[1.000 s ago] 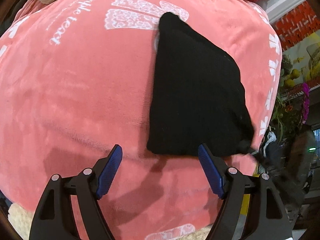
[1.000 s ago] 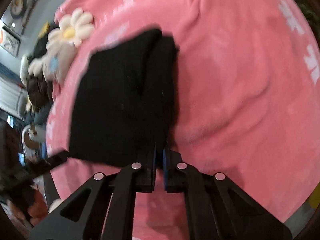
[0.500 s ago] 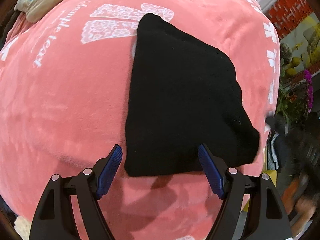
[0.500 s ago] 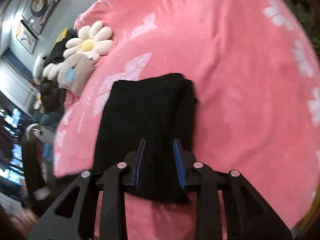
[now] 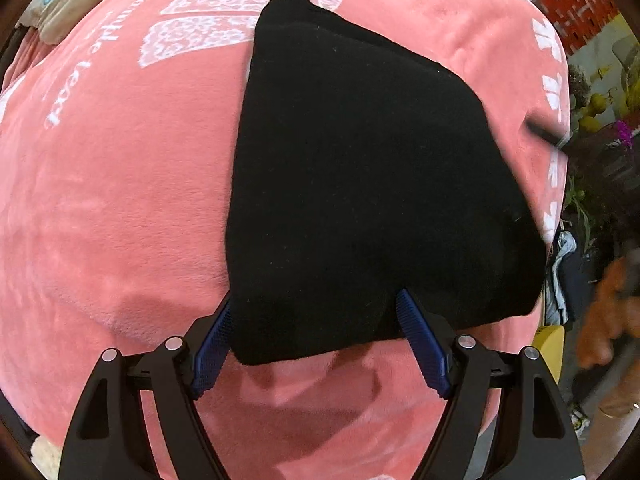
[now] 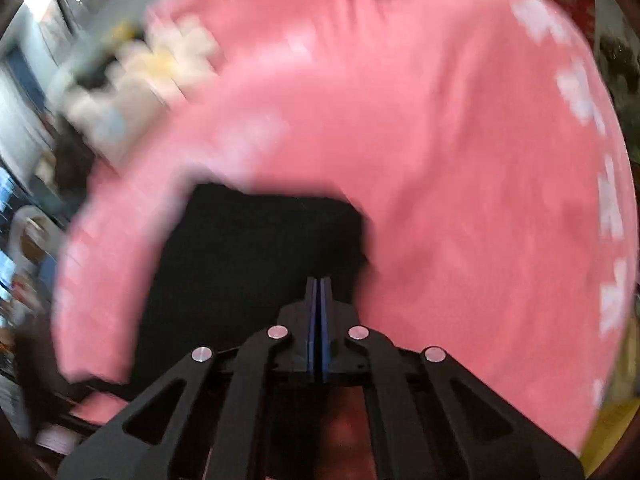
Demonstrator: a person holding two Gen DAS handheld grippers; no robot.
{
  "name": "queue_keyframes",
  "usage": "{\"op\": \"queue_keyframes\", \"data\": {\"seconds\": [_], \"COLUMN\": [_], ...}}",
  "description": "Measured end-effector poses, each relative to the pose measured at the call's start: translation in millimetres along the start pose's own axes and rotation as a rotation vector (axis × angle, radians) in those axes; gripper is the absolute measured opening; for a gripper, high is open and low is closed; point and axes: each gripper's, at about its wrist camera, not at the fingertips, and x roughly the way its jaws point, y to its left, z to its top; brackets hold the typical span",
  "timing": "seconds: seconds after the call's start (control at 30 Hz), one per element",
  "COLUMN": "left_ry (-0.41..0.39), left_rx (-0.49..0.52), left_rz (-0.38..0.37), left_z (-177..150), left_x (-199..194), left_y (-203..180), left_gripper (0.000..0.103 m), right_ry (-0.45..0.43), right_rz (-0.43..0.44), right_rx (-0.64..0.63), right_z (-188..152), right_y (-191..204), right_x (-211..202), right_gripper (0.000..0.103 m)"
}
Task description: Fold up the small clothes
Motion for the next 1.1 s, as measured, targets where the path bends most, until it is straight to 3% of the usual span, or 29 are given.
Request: {"op": "queue_keyframes", "data": {"seconds": [0.03, 0.1, 0.17, 0.2, 0.23, 0.33, 0.37, 0.4, 0.43, 0.47, 0.6, 0.63, 0.67, 0.73, 0.77, 0.87, 0.9, 0.93, 1.0, 1.1], "left_ry": [-0.001, -0.003, -0.006, -0.006, -0.005, -0.001, 0.0, 0.0, -0.001, -0.002, 0.004, 0.009, 0.01, -0.001, -0.004, -0.005, -0.004, -0.004, -0.001, 0.0], "left_rx": [-0.002, 0.0, 0.003, 0.002, -0.001, -0.012, -0.009, -0.009, -0.008, -0.008, 0.003, 0.006, 0.003, 0.002, 0.008, 0.013, 0.009, 0.007, 0.006, -0.001], "left_rz": [0.005, 0.006, 0.003, 0.004, 0.004, 0.004, 0.004, 0.004, -0.001, -0.002, -0.003, 0.002, 0.012, 0.021, 0.026, 0.021, 0.018, 0.017, 0.023, 0.033], "left_z": [0, -1, -1, -1, -2, -4, -5, -5, -5, -5, -4, -4, -7, -9, -10, -11, -11, -11, -11, -12], "left_x": [1, 1, 1, 2, 1, 0, -1, -3, -5, -6, -1, 2, 4, 6, 6, 4, 3, 2, 2, -1], "left_y": [0, 0, -1, 0, 0, -1, -1, -1, -1, -2, -2, -3, 0, -1, -3, -4, -4, -4, -4, -5], "left_gripper": [0.076, 0.077, 0.077, 0.077, 0.077, 0.077, 0.077, 0.077, 0.077, 0.077, 0.078, 0.078, 0.078, 0.081, 0.082, 0.082, 0.082, 0.082, 0.082, 0.082], "right_ry": [0.055, 0.03, -0.067, -0.081, -0.08, 0.027, 0.062, 0.073, 0.067, 0.048, -0.101, -0.116, -0.064, 0.058, 0.059, -0.034, -0.041, -0.036, -0.015, 0.038], "right_rz": [0.002, 0.083, 0.167, 0.191, 0.21, 0.191, 0.2, 0.197, 0.17, 0.16, 0.087, 0.012, -0.052, -0.028, -0.023, 0.128, 0.157, 0.179, 0.155, 0.149], "right_rx": [0.046, 0.133, 0.168, 0.166, 0.156, 0.117, 0.107, 0.088, 0.053, 0.01, -0.072, -0.092, -0.097, -0.013, 0.024, 0.094, 0.096, 0.089, 0.046, 0.027], "right_z": [-7, -9, 2, 7, 12, 18, 15, 13, 10, 10, 17, 19, 17, 9, 6, 2, 3, 4, 9, 11], "right_y": [-12, -25, -25, -22, -18, -3, 2, 6, 13, 19, 17, 11, -4, -31, -38, -38, -33, -27, -11, 5], "right_x": [13, 3, -23, -27, -26, 5, 18, 23, 23, 15, -29, -27, -9, 23, 20, -19, -24, -26, -19, 4], "right_gripper": [0.0, 0.005, 0.023, 0.047, 0.055, 0.054, 0.05, 0.032, 0.016, 0.01, 0.0, 0.0, 0.0, 0.0, 0.0, 0.006, 0.011, 0.023, 0.039, 0.044]}}
